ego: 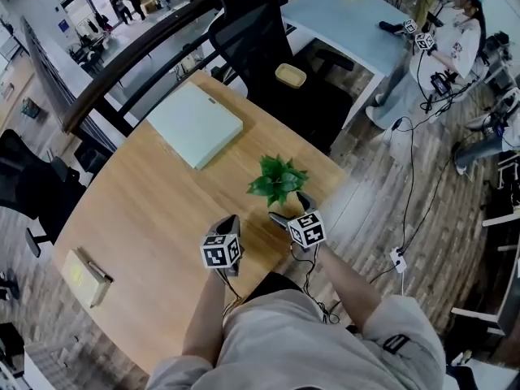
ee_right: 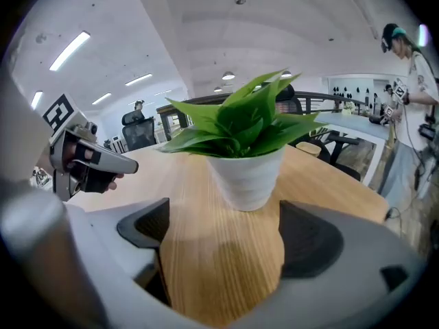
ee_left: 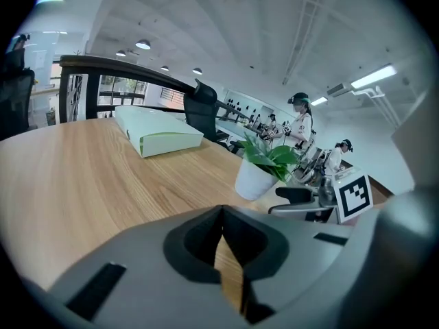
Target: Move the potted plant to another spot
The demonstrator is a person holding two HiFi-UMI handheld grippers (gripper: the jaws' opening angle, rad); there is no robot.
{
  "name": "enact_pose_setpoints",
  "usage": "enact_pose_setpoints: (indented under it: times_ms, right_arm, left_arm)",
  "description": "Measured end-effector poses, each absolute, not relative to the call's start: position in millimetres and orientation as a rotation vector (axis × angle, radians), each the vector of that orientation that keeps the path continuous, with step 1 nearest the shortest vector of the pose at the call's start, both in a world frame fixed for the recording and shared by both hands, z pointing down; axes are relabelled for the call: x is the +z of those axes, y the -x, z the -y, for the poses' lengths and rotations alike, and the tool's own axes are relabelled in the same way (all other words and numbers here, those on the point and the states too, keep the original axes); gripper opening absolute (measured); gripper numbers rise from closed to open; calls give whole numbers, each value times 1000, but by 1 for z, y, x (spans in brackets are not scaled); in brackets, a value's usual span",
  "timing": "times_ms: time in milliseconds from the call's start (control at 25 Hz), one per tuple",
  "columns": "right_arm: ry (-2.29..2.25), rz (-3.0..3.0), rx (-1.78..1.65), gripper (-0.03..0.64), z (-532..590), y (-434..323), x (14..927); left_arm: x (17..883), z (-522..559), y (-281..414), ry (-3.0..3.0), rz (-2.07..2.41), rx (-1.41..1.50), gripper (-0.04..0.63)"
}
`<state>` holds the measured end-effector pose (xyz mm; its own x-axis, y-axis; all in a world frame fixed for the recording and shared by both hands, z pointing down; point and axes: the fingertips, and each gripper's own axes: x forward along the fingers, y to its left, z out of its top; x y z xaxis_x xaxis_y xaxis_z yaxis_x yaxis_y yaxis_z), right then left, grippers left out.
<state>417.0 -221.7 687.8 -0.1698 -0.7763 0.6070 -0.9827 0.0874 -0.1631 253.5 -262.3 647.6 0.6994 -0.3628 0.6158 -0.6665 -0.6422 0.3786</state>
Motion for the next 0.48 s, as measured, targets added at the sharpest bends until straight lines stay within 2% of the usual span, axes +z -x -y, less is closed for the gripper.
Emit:
enact_pose_setpoints:
  times_ms: [160, 480]
  right_arm:
    - [-1773, 1974, 801, 477, 203, -410, 681]
    - [-1789, 1929, 792, 352, 183, -386, 669]
  left_arm:
    - [640, 256, -243, -2311, 790, 637, 12]
    - [632, 240, -212, -2310, 797, 596, 12]
